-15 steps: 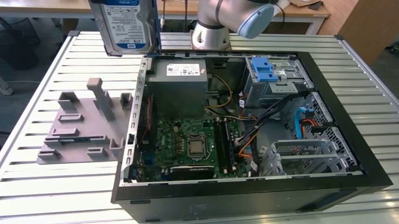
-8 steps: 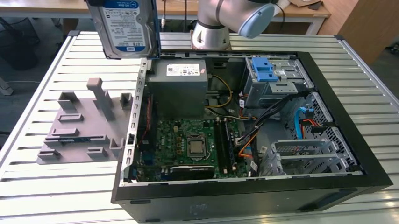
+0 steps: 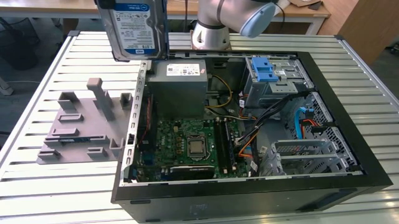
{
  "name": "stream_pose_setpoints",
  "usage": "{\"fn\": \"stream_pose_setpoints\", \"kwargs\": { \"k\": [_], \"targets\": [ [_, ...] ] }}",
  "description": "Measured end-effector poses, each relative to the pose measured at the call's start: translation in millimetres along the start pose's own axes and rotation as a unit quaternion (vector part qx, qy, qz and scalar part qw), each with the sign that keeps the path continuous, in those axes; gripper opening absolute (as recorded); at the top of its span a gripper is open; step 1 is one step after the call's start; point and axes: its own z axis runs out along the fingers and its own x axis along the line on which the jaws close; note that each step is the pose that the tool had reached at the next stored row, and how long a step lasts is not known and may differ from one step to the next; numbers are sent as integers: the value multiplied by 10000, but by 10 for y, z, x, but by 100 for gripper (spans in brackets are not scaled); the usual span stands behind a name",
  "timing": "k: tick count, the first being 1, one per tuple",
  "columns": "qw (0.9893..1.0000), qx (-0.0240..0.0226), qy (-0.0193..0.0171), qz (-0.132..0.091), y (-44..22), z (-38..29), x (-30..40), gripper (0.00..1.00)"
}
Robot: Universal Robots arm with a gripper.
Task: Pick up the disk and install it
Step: 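Pick up the disk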
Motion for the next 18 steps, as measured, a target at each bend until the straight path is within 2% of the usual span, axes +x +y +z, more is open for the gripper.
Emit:
{"fn": "stream_pose_setpoints", "kwargs": {
  "k": [3,5,13,16,18],
  "targets": [
    [10000,0,1,0,-135,5,3,36],
    [10000,0,0,0,-181,8,24,36],
    [10000,0,0,5,-189,13,209,36],
    [10000,0,0,5,-200,15,232,36],
    [10000,-1,1,5,-229,14,232,36]
  ]
}}
